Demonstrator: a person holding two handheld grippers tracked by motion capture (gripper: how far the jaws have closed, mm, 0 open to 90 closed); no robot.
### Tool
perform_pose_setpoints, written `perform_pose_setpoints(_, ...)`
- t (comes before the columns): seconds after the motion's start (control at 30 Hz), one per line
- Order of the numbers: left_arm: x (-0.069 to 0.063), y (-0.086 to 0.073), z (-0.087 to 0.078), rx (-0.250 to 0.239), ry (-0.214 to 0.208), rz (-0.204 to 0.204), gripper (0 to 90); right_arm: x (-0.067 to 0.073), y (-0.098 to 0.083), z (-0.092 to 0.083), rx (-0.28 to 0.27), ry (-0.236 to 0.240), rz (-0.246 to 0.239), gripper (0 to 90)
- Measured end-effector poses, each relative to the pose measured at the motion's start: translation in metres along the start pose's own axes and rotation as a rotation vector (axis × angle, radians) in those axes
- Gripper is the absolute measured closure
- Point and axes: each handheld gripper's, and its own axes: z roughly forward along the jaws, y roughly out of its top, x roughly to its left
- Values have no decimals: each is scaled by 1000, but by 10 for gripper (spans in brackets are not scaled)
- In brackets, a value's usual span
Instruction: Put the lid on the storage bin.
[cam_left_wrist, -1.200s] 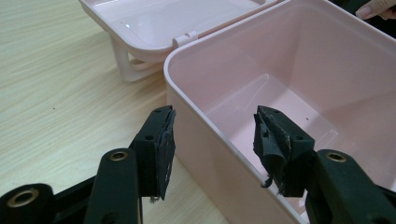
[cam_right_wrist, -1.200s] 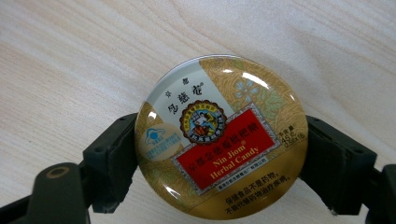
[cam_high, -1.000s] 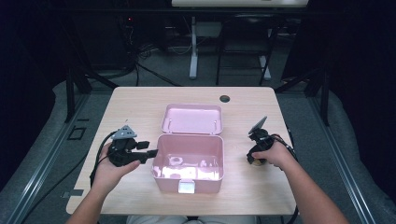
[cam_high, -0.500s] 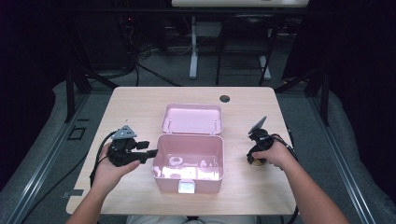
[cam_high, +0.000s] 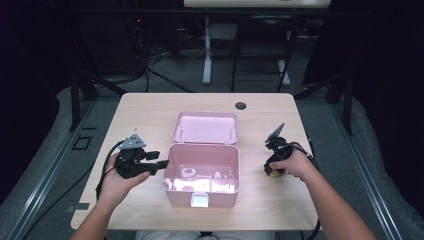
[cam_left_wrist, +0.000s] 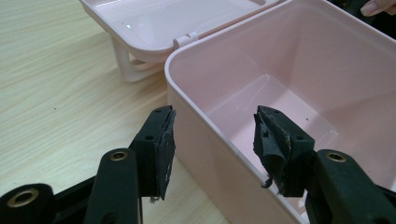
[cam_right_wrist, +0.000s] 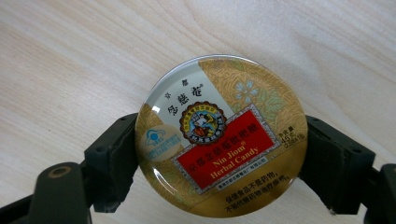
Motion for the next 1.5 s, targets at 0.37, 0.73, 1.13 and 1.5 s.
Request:
perform_pose_setpoints(0.37, 0, 0, -1, 0, 1, -1, 478, 9, 3, -21, -13, -10, -42, 195)
perform_pose_setpoints(0.73, 2, 0, -2, 2, -6, -1, 481, 21, 9, -48, -26, -10, -116, 196)
perform_pose_setpoints(1.13, 3, 0, -3, 1, -4, -6, 480, 39, 18, -81, 6, -1, -242, 196)
perform_pose_setpoints(1.5, 2, -1, -3, 0, -2, -4, 480, 58, 24, -107, 10, 3, -317, 196)
